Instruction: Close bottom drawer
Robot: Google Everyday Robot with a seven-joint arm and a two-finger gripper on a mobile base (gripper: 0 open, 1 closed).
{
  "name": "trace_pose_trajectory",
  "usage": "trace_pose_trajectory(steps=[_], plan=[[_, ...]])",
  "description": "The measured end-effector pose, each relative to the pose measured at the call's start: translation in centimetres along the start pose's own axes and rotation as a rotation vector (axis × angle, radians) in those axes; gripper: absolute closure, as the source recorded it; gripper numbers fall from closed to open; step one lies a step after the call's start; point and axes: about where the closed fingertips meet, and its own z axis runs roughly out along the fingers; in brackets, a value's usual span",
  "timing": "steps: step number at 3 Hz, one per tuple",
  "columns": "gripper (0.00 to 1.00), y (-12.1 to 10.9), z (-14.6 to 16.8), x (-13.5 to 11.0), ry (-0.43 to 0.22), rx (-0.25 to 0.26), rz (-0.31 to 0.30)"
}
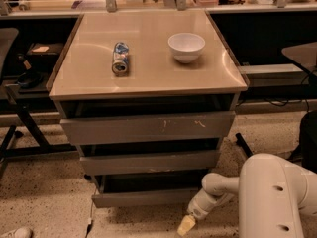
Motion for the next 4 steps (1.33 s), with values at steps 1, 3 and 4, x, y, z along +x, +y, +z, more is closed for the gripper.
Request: trace_pose_trajectory(steps=[1,3,4], plan=[[0.42,0.0,0.0,0.0,0.000,0.000,0.000],[0.88,-1.4,-0.9,-2.6,-0.044,0.103,-0.012],[1.00,-2.9,-1.0,-3.9,-0.068,0.159,-0.004]])
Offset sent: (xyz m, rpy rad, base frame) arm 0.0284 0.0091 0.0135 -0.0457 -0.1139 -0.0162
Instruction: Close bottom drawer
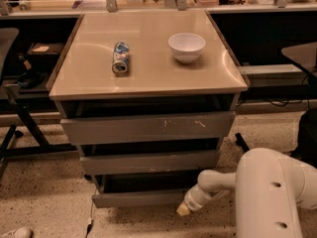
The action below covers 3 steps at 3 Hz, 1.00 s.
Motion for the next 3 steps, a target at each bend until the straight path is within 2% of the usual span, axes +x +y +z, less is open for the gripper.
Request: trace_pose_trajectory(steps=[2,3], plan=[[1.00,-4.3,1.0,-1.8,-0.021,0.095,0.026],[1.00,-5.9,1.0,-2.6,-0.020,0.126,0.027]])
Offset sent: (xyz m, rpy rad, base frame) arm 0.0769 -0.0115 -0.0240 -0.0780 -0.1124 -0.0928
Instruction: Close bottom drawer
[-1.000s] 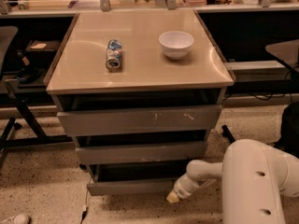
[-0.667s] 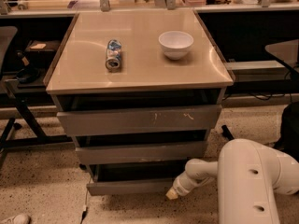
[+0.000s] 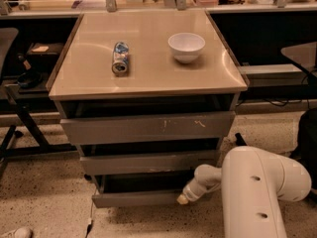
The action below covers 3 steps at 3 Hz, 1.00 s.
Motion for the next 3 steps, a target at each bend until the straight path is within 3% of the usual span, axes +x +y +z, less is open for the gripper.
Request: trace_pose_trajectory(steps=[1,3], plan=[[0.90,-0.40,0.05,-0.22,0.000,0.008,0.000],[0.44,-0.39,0.06,-0.21,0.000,0.008,0.000]])
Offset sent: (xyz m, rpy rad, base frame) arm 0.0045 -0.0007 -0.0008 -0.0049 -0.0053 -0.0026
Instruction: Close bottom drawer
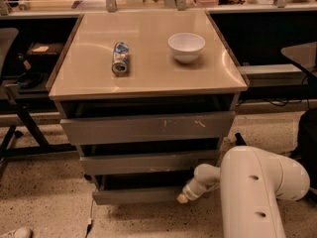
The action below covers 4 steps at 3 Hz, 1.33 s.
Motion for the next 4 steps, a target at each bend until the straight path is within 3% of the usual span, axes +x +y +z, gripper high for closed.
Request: trace_pose_trajectory(steps=[2,3,4], plan=[[0.00,0.0,0.0,0.0,0.000,0.000,0.000],[0.00,0.0,0.0,0.0,0.000,0.000,0.000],[0.00,1.0,-2.3,2.2,-0.002,0.000,0.048]])
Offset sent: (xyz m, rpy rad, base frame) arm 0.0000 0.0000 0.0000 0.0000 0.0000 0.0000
